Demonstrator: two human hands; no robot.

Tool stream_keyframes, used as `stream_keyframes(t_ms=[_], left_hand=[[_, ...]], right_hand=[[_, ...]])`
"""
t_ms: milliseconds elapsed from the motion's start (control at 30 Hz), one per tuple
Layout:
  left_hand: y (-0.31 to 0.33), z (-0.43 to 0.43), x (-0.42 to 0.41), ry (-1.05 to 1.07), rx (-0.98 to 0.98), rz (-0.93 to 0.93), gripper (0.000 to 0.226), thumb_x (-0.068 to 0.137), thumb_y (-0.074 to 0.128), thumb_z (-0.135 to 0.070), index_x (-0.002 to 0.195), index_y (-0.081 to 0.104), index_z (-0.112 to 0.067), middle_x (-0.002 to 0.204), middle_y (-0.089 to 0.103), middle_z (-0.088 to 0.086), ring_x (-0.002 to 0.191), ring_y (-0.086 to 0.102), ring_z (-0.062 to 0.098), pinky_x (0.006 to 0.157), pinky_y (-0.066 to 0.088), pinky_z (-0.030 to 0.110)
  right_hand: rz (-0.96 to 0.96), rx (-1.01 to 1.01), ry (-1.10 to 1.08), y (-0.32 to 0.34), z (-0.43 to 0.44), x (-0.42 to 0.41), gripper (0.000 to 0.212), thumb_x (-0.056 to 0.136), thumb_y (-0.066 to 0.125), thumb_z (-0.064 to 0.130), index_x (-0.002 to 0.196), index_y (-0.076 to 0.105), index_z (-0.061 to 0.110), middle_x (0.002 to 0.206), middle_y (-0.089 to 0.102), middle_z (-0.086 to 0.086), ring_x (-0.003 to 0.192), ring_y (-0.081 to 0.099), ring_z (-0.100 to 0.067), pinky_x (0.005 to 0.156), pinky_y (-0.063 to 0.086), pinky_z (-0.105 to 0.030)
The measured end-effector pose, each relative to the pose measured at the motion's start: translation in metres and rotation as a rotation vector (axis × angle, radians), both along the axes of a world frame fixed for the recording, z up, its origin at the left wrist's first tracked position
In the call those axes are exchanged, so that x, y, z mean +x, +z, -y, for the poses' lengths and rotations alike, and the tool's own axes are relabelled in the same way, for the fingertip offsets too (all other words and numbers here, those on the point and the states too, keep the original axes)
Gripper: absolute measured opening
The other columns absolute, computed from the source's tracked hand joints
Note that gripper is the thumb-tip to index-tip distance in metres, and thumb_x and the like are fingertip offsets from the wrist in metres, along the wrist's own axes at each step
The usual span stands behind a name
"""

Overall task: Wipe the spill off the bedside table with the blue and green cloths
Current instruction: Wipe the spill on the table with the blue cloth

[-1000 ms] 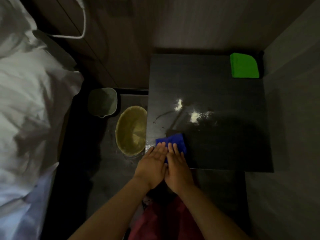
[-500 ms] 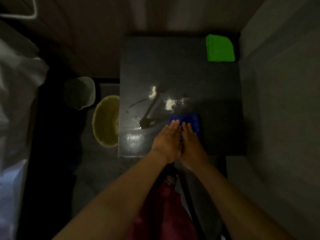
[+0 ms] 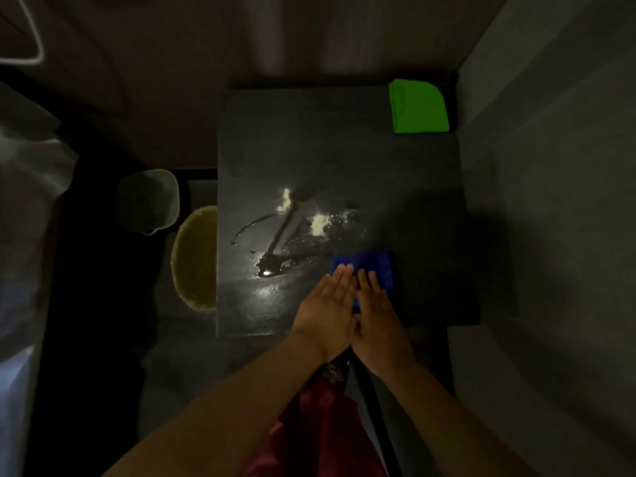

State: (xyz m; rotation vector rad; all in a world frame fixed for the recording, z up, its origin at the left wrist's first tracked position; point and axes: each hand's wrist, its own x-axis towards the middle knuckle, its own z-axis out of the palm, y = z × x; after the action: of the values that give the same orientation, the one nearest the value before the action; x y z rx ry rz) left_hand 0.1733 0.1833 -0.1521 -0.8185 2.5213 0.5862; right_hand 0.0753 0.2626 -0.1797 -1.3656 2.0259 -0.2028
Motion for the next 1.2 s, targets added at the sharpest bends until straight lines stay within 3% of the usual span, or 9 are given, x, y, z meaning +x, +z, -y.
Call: stream_keyframes(t_ms=[167,267,400,533,733,933,1100,1200], left_hand=[[0.002,0.045,-0.061,0.041,0.004,-0.017,0.063,0.098,0.024,-0.033,0.150,-0.003,-0.009,0.160,-0.008,0.008,0.148,-0.008,0.018,0.121,-0.003,0.034],[0.003,0.063,-0.094,0.017,-0.037,0.016,0.062,0.099,0.023,-0.032,0.150,-0.002,-0.008,0.160,-0.006,0.009,0.148,-0.005,0.020,0.120,0.000,0.036],[0.004,0.058,-0.108,-0.027,-0.077,0.049,0.064,0.099,0.025,-0.035,0.150,-0.003,-0.008,0.160,-0.008,0.010,0.148,-0.007,0.023,0.119,-0.001,0.038],[0.003,0.067,-0.115,-0.036,-0.087,0.016,0.063,0.098,0.024,-0.036,0.150,-0.002,-0.010,0.160,-0.007,0.009,0.148,-0.008,0.021,0.120,-0.004,0.039],[0.004,0.080,-0.069,0.018,-0.090,0.035,0.062,0.099,0.021,-0.036,0.150,-0.001,-0.009,0.160,-0.007,0.009,0.148,-0.006,0.021,0.120,-0.003,0.040],[0.023,0.096,0.011,0.120,-0.058,0.102,0.061,0.099,0.020,-0.036,0.151,0.002,-0.011,0.161,-0.003,0.007,0.148,-0.004,0.017,0.122,-0.003,0.037],[0.027,0.094,0.000,0.105,-0.093,0.144,0.063,0.098,0.023,-0.035,0.149,0.000,-0.006,0.160,-0.002,0.012,0.148,-0.005,0.022,0.121,-0.006,0.038],[0.025,0.094,-0.016,0.045,-0.123,0.191,0.067,0.096,0.024,-0.036,0.149,-0.003,-0.006,0.160,-0.005,0.012,0.148,-0.006,0.023,0.118,-0.009,0.040]], right_hand=[[-0.060,0.005,-0.044,-0.004,0.047,-0.051,0.070,0.097,0.041,0.028,0.150,-0.004,0.018,0.160,-0.006,0.001,0.142,-0.016,-0.009,0.112,-0.010,-0.025],[-0.117,0.042,-0.007,-0.002,0.065,-0.080,0.074,0.095,0.043,0.035,0.149,-0.006,0.020,0.160,-0.009,0.000,0.144,-0.014,-0.014,0.112,-0.008,-0.028],[-0.091,0.015,-0.053,0.001,0.060,-0.092,0.082,0.093,0.051,0.035,0.146,-0.011,0.028,0.158,-0.011,0.006,0.140,-0.017,-0.008,0.113,-0.005,-0.028],[-0.007,-0.006,-0.124,0.003,0.071,-0.103,0.082,0.094,0.053,0.035,0.149,-0.006,0.022,0.159,-0.006,0.004,0.136,-0.018,-0.001,0.112,-0.006,-0.026],[-0.053,0.010,0.002,0.005,0.093,-0.065,0.076,0.095,0.048,0.034,0.149,-0.003,0.021,0.160,-0.002,-0.001,0.144,-0.010,-0.012,0.115,-0.004,-0.033],[-0.067,0.012,0.129,0.008,0.119,0.015,0.085,0.089,0.054,0.042,0.150,-0.001,0.020,0.160,-0.004,-0.004,0.146,-0.011,-0.019,0.118,-0.003,-0.041],[-0.118,0.018,0.079,0.005,0.119,0.014,0.082,0.091,0.052,0.035,0.149,-0.002,0.017,0.160,-0.002,-0.003,0.146,-0.006,-0.014,0.116,-0.001,-0.032],[-0.148,0.005,0.006,0.004,0.114,0.003,0.080,0.091,0.054,0.033,0.149,0.001,0.015,0.160,0.003,-0.002,0.146,0.001,-0.013,0.117,0.007,-0.032]])
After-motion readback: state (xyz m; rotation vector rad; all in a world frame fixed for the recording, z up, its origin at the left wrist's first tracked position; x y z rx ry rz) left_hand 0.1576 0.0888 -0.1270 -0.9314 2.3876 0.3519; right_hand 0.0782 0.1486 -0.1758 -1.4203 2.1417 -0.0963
